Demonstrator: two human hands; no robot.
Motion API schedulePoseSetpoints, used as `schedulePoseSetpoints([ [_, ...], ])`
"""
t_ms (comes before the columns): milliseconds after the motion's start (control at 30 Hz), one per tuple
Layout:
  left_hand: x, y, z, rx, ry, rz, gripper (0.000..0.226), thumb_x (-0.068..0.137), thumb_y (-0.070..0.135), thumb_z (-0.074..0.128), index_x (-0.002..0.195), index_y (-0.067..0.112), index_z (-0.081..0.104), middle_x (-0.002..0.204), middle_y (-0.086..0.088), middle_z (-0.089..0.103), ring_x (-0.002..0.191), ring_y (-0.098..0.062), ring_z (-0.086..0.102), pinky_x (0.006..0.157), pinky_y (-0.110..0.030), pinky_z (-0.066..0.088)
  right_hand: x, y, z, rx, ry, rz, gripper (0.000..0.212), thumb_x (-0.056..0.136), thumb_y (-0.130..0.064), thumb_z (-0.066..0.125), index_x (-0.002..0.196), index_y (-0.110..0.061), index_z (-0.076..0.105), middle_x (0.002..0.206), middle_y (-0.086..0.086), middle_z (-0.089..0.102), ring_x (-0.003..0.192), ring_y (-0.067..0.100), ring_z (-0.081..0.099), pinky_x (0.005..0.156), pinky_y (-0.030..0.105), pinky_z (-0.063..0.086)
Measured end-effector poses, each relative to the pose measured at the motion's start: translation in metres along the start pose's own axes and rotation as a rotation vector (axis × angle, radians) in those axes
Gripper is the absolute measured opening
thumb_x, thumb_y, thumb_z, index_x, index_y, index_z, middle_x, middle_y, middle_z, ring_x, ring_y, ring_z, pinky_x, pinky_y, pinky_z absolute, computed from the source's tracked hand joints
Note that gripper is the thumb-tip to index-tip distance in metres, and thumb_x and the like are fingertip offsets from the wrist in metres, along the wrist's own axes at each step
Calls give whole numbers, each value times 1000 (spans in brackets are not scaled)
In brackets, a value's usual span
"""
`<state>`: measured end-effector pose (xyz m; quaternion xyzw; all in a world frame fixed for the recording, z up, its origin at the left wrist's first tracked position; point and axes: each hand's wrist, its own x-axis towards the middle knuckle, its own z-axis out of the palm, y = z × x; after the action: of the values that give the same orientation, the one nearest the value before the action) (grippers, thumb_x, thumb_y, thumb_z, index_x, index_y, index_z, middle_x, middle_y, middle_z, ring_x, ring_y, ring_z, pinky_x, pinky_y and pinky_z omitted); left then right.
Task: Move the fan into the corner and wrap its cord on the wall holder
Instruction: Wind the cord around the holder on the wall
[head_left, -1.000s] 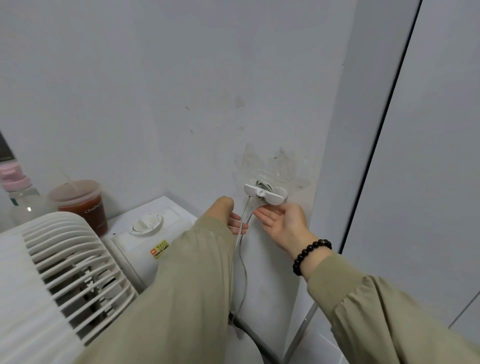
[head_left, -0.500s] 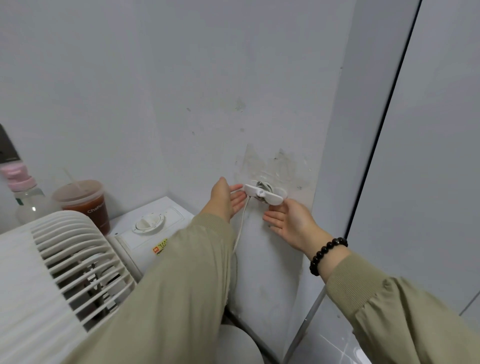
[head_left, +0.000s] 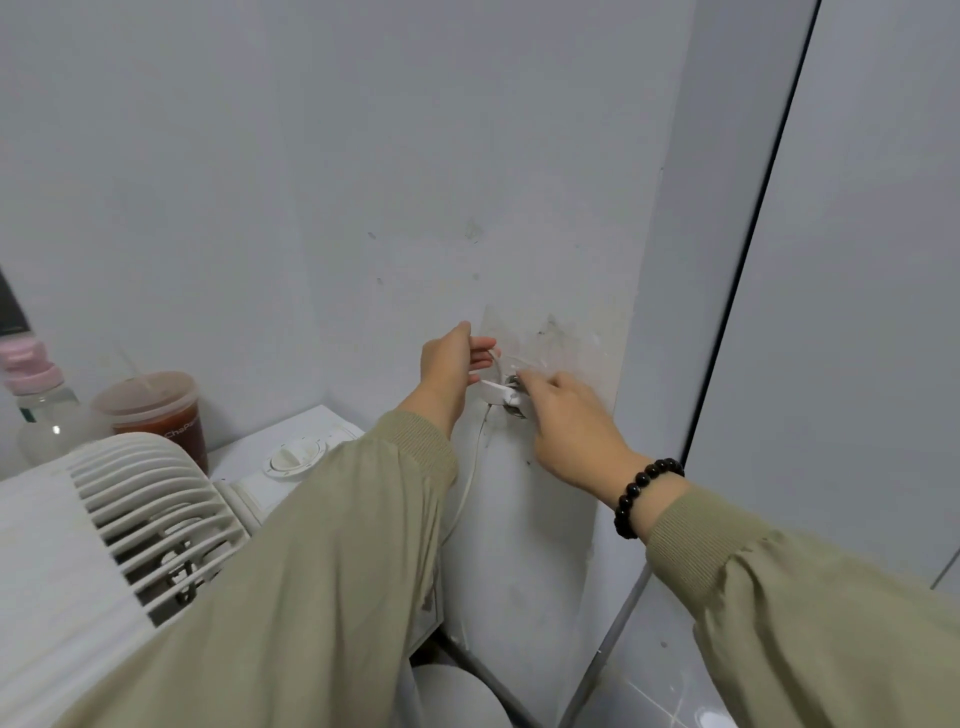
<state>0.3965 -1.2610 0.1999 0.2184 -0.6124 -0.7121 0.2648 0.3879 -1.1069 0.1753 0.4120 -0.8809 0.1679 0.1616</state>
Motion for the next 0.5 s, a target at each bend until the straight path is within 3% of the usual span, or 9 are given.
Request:
schedulePoseSetpoints([
  [100, -1, 6, -3, -26, 14, 17, 33, 95, 25, 39, 79, 13, 65, 74, -4, 68, 72, -13, 60, 62, -23, 42, 3, 1, 3, -275, 47, -93, 49, 78, -5, 43, 126, -13, 42, 105, 8, 59, 98, 27, 46, 73, 28, 23],
  [200, -4, 13, -5, -44, -3, 37, 28, 95, 26, 39, 85, 16, 62, 73, -5, 69, 75, -14, 62, 62, -23, 42, 4, -2, -4, -321, 26, -101, 42, 80, -9, 44, 121, -11, 46, 103, 10, 59, 97, 27, 47, 75, 30, 27],
  [300, -6, 20, -5, -52, -4, 67, 25, 95, 26, 40, 91, 16, 62, 76, -7, 69, 79, -15, 63, 65, -24, 42, 5, -3, -11, -170, -10, -33, 36, 84, -12, 44, 119, -13, 50, 102, 12, 57, 96, 29, 48, 75, 30, 29],
  [400, -9, 30, -5, -30, 3, 110, 23, 94, 23, 41, 96, 14, 63, 80, -7, 69, 82, -16, 63, 69, -27, 42, 8, -4, -14, -37, -22, 45, 33, 87, -16, 45, 117, -12, 55, 104, 13, 61, 95, 32, 54, 79, 33, 43],
  [500, -12, 43, -6, -5, -8, 164, 20, 92, 19, 43, 94, 15, 63, 84, -7, 70, 83, -16, 64, 70, -28, 42, 12, -5, -16, 218, -38, 168, 39, 88, -18, 50, 126, -13, 53, 121, 8, 63, 109, 28, 58, 89, 32, 47],
])
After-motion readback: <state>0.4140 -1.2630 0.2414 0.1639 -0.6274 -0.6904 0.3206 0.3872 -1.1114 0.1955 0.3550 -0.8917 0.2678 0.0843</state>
